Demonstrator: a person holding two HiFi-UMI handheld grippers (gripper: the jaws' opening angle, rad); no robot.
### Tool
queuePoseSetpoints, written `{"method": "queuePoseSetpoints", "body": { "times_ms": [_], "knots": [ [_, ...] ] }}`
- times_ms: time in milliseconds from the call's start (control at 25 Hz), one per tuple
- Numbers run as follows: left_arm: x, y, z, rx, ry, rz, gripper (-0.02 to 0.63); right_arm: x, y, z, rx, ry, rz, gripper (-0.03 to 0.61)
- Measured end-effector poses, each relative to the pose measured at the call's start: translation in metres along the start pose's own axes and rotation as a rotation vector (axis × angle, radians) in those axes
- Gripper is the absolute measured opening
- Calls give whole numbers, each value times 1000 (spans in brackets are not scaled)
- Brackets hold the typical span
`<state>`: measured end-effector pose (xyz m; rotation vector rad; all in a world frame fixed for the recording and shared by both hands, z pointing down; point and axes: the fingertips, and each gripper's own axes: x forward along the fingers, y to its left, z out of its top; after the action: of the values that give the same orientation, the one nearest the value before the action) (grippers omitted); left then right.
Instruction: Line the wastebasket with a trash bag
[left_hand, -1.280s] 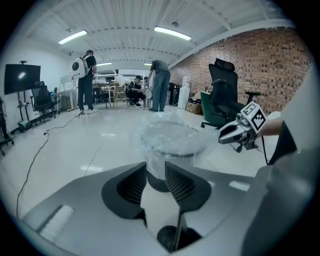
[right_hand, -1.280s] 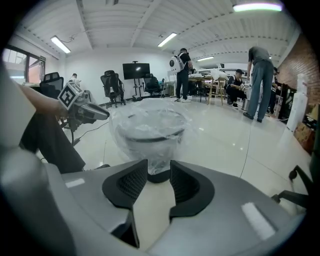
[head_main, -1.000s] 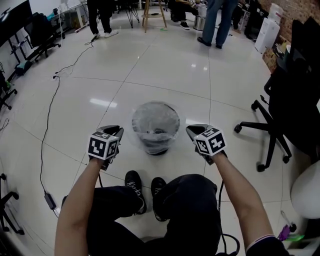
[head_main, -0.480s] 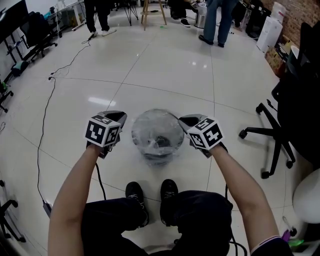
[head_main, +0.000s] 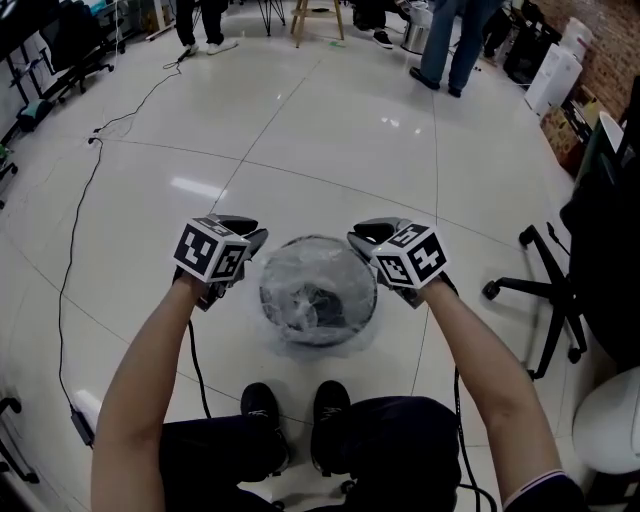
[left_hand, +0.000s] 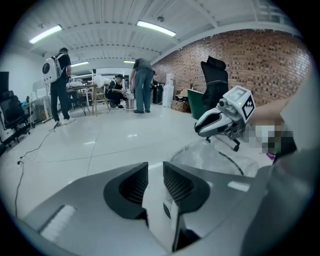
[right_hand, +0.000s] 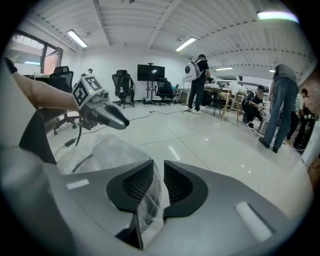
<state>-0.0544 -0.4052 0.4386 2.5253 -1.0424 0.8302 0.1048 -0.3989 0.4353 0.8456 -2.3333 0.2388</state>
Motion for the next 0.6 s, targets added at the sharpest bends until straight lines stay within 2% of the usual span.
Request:
{"method": "queuePoseSetpoints", "body": {
  "times_ms": [160, 360, 440, 480, 520, 600],
  "knots": [
    [24, 0, -7, -16, 50, -65, 112, 29, 7, 11, -30, 39, 109, 98],
    [50, -17, -25, -13, 139, -174, 117, 55, 25, 0, -69, 128, 248, 138],
    [55, -23, -31, -4, 161, -206, 107, 61, 29, -6, -90, 154, 274, 109],
    [55, -24, -31, -3, 162, -218, 101, 63, 29, -7, -99, 158, 279, 71],
    [56, -25, -30, -1, 158, -227, 79, 64, 28, -6, -105, 157, 281, 27],
    [56, -24, -26, 8, 145, -225, 12, 65, 25, -4, -105, 147, 283, 2]
  ]
}}
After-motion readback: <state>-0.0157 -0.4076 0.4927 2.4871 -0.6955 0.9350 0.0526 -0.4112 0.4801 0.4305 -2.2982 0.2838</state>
